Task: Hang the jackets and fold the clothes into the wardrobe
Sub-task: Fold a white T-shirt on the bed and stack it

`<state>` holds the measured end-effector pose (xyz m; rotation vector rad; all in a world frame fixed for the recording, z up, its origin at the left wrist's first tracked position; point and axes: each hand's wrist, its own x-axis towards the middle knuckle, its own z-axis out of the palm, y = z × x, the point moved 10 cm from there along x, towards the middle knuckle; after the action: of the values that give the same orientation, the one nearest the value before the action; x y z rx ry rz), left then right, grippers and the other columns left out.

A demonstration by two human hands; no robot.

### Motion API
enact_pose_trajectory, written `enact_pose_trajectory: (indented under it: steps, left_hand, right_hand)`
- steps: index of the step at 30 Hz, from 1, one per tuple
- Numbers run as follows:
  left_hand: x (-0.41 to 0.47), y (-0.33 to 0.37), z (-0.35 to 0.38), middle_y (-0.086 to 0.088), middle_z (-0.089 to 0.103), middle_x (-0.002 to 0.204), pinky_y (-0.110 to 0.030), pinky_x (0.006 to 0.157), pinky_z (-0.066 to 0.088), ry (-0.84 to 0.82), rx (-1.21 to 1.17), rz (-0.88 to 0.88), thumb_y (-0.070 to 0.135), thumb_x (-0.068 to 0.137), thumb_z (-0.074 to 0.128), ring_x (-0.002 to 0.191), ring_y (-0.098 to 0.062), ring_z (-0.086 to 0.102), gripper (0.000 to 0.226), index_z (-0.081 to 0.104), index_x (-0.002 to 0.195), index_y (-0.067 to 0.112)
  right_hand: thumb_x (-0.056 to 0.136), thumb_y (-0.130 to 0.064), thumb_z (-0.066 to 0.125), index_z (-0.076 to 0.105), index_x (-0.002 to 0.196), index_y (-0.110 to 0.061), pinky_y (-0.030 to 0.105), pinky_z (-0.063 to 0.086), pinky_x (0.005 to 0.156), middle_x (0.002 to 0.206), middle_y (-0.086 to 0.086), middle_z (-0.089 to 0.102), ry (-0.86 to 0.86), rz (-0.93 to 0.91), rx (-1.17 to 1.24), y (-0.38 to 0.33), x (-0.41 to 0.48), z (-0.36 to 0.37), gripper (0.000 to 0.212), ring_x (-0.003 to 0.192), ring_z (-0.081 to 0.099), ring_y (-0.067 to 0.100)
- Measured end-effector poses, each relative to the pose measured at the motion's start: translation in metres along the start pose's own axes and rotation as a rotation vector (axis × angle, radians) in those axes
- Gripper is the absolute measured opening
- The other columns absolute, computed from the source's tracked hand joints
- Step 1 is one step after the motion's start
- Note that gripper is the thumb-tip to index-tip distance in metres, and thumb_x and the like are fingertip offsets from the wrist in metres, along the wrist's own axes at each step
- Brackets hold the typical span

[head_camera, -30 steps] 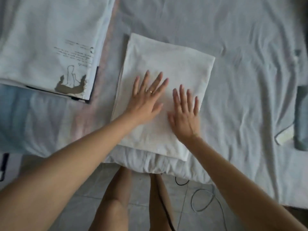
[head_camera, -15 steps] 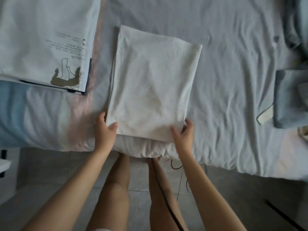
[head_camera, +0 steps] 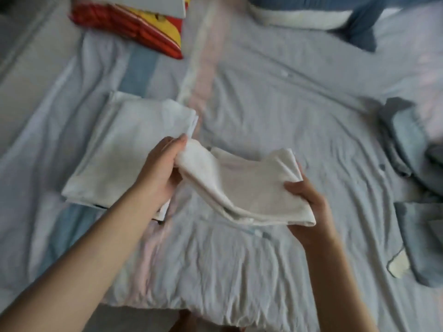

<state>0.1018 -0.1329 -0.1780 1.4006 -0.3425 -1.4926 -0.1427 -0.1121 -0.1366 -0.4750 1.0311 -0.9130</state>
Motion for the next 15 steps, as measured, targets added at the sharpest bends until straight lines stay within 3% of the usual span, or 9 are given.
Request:
enact_pose_trajectory:
  steps: [1, 3, 6, 8, 9, 11, 12, 13, 15]
  left_hand:
    - [0.009, 0.045, 0.011, -0.008, 0.057, 0.083, -0.024, 0.063, 0.046, -0.015, -0.018, 0.083, 0.02, 0.093, 0.055, 0.074, -0.015, 0.058, 0.014, 0.053, 0.081, 0.015]
    - [0.022, 0.103, 0.026, -0.005, 0.052, 0.077, -0.021, 0.057, 0.045, -0.039, -0.047, 0.17, 0.022, 0.094, 0.054, 0.066, -0.012, 0.055, 0.013, 0.051, 0.081, 0.019]
    - [0.03, 0.208, 0.015, -0.007, 0.058, 0.091, -0.022, 0.063, 0.05, -0.064, -0.134, 0.362, 0.026, 0.093, 0.055, 0.079, -0.016, 0.06, 0.017, 0.053, 0.105, 0.013]
    - [0.033, 0.243, -0.013, -0.011, 0.063, 0.104, -0.029, 0.076, 0.053, -0.034, -0.197, 0.437, 0.026, 0.088, 0.061, 0.092, -0.022, 0.064, 0.027, 0.056, 0.11, 0.012]
    - [0.036, 0.249, -0.034, -0.012, 0.065, 0.106, -0.031, 0.079, 0.053, 0.0, -0.211, 0.453, 0.027, 0.082, 0.065, 0.094, -0.023, 0.065, 0.032, 0.057, 0.11, 0.012]
    - [0.044, 0.237, -0.087, -0.011, 0.065, 0.097, -0.029, 0.073, 0.054, 0.122, -0.191, 0.472, 0.025, 0.074, 0.067, 0.086, -0.021, 0.066, 0.031, 0.058, 0.101, 0.011]
    - [0.048, 0.221, -0.118, -0.009, 0.065, 0.09, -0.028, 0.07, 0.053, 0.215, -0.169, 0.472, 0.021, 0.075, 0.067, 0.08, -0.019, 0.065, 0.024, 0.058, 0.094, 0.01]
    - [0.05, 0.195, -0.153, -0.007, 0.065, 0.083, -0.028, 0.068, 0.052, 0.324, -0.188, 0.467, 0.015, 0.078, 0.068, 0.075, -0.018, 0.065, 0.016, 0.058, 0.088, 0.009]
    - [0.047, 0.14, -0.214, -0.003, 0.065, 0.075, -0.026, 0.062, 0.049, 0.596, -0.122, 0.392, 0.008, 0.082, 0.069, 0.072, -0.018, 0.061, 0.012, 0.058, 0.079, 0.007]
  right_hand:
    - [0.071, -0.006, 0.048, 0.049, 0.136, -0.025, 0.03, 0.048, 0.074, 0.101, 0.005, 0.059, -0.027, -0.081, -0.002, -0.023, 0.013, 0.027, 0.067, 0.086, 0.058, 0.018]
    - [0.079, -0.003, 0.045, 0.045, 0.14, -0.032, 0.027, 0.045, 0.068, 0.082, 0.002, 0.055, -0.004, -0.198, 0.061, -0.054, 0.027, 0.056, 0.068, 0.073, 0.053, 0.014]
    - [0.087, 0.006, 0.037, 0.036, 0.142, -0.039, 0.018, 0.04, 0.053, 0.061, -0.008, 0.043, 0.015, -0.417, 0.076, -0.1, 0.048, 0.11, 0.071, 0.054, 0.042, 0.006]
    - [0.082, 0.005, 0.044, 0.032, 0.14, -0.046, 0.016, 0.041, 0.055, 0.067, -0.011, 0.051, 0.028, -0.52, -0.014, -0.106, 0.057, 0.132, 0.078, 0.057, 0.042, 0.006]
    - [0.078, 0.002, 0.049, 0.031, 0.138, -0.051, 0.018, 0.045, 0.062, 0.082, -0.009, 0.059, 0.03, -0.544, -0.045, -0.1, 0.063, 0.14, 0.082, 0.065, 0.048, 0.007]
    - [0.071, -0.003, 0.054, 0.029, 0.137, -0.055, 0.027, 0.048, 0.085, 0.127, -0.003, 0.057, 0.065, -0.522, -0.092, -0.066, 0.079, 0.146, 0.087, 0.097, 0.059, 0.011]
    - [0.072, -0.003, 0.056, 0.026, 0.141, -0.051, 0.028, 0.048, 0.091, 0.137, -0.003, 0.051, 0.105, -0.462, -0.115, -0.04, 0.09, 0.146, 0.089, 0.108, 0.059, 0.01]
    - [0.075, 0.0, 0.058, 0.023, 0.145, -0.042, 0.025, 0.05, 0.088, 0.133, -0.005, 0.053, 0.14, -0.368, -0.116, -0.003, 0.102, 0.144, 0.089, 0.106, 0.061, 0.008]
    - [0.083, 0.005, 0.056, 0.028, 0.143, -0.023, 0.018, 0.053, 0.071, 0.109, -0.002, 0.059, 0.189, -0.102, -0.125, 0.08, 0.119, 0.141, 0.072, 0.085, 0.063, 0.007]
